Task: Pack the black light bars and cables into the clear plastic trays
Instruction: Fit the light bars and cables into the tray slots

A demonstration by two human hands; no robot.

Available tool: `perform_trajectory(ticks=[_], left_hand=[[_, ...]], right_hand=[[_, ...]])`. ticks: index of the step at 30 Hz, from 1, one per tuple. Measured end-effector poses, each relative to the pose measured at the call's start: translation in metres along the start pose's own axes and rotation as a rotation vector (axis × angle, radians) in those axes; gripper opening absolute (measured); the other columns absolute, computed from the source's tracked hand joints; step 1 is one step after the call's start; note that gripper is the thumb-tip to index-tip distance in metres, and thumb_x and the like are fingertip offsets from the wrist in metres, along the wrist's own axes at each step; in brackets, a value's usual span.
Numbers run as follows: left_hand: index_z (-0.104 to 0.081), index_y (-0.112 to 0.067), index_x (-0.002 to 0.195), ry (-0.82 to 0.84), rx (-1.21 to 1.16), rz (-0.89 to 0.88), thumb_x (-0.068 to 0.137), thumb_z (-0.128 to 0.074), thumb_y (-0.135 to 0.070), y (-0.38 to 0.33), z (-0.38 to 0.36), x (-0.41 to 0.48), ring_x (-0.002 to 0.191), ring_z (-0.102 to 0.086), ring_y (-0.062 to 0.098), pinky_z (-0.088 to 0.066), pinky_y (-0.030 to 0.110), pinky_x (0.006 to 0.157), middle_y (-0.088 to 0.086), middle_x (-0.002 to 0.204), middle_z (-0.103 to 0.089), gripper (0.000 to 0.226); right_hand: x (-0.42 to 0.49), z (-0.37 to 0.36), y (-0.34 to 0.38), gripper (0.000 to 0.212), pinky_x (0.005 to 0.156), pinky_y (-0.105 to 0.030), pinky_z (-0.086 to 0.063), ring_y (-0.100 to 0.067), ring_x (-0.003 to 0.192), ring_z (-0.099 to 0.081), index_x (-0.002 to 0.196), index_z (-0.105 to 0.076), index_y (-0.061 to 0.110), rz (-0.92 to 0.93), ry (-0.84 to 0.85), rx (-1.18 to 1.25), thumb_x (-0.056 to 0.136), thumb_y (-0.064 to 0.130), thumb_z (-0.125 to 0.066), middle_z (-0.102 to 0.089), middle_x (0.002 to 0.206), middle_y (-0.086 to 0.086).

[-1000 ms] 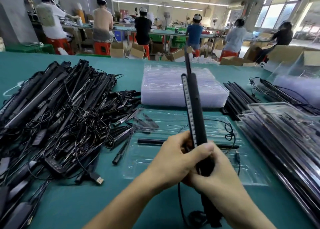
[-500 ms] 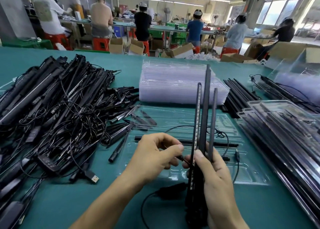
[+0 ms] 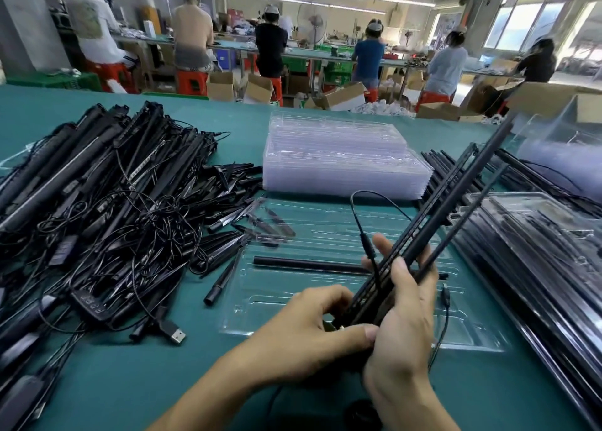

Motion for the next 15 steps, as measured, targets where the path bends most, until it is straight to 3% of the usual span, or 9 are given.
perform_trajectory(ticks=[3,6,9,11,13,15], left_hand=[[-0.063,-0.016,0.101,0.017,-0.025,-0.030,0.082,-0.069,-0.040,-0.008,0.001,-0.002,0.066,-0.058,0.008,-0.050,0.029,0.059,-0.005,0.079,-0.065,0.031],[-0.057,-0.020,0.091,-0.073,-0.027,-0.045,0.083,-0.067,-0.033,-0.011,0.011,-0.001,0.056,-0.056,0.011,-0.047,0.029,0.050,-0.011,0.066,-0.056,0.019],[-0.055,-0.017,0.090,-0.178,0.036,-0.073,0.092,-0.068,-0.027,-0.011,0.024,-0.001,0.063,-0.068,0.023,-0.051,0.032,0.046,-0.005,0.071,-0.062,0.017],[-0.056,-0.017,0.090,-0.207,0.072,-0.094,0.095,-0.065,-0.021,-0.012,0.029,-0.003,0.054,-0.067,0.025,-0.048,0.028,0.041,0.002,0.078,-0.066,0.011],[-0.056,-0.023,0.089,-0.224,0.136,-0.128,0.096,-0.063,-0.024,-0.014,0.031,-0.005,0.048,-0.063,0.018,-0.046,0.024,0.041,0.007,0.078,-0.066,0.010],[-0.055,-0.030,0.087,-0.260,0.221,-0.159,0.095,-0.064,-0.028,-0.014,0.032,-0.005,0.046,-0.058,0.012,-0.046,0.023,0.041,0.009,0.073,-0.065,0.012]], right_hand=[[0.001,0.001,-0.001,0.037,0.097,-0.043,-0.047,-0.018,0.111,-0.065,0.133,-0.047,0.028,-0.026,0.092,0.064,0.100,0.012,-0.044,-0.072,0.114,0.003],[0.006,0.006,0.002,0.035,0.082,-0.038,-0.054,-0.020,0.090,-0.069,0.117,-0.055,0.020,-0.131,0.230,0.120,0.082,0.018,-0.058,-0.073,0.106,-0.009],[0.008,0.017,0.005,0.023,0.070,-0.036,-0.055,-0.028,0.082,-0.070,0.105,-0.060,0.008,-0.267,0.351,-0.104,0.085,0.020,-0.057,-0.074,0.096,-0.015],[0.008,0.028,0.010,0.021,0.065,-0.033,-0.052,-0.030,0.078,-0.072,0.097,-0.064,0.005,-0.317,0.378,-0.341,0.088,0.023,-0.058,-0.075,0.090,-0.014],[0.011,0.041,0.023,0.032,0.054,-0.033,-0.050,-0.030,0.066,-0.070,0.084,-0.064,0.009,-0.225,0.312,-0.431,0.075,0.039,-0.069,-0.072,0.075,-0.013],[0.013,0.047,0.048,0.038,0.050,-0.039,-0.048,-0.023,0.055,-0.062,0.074,-0.058,0.018,0.081,0.201,-0.565,0.069,0.052,-0.074,-0.063,0.062,-0.009]])
Point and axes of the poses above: each hand's wrist, its own x-axis towards the middle knuckle, its own z-axis out of the back of the hand, y = z × x, the point moved 4 cm from there along x, towards the middle knuckle
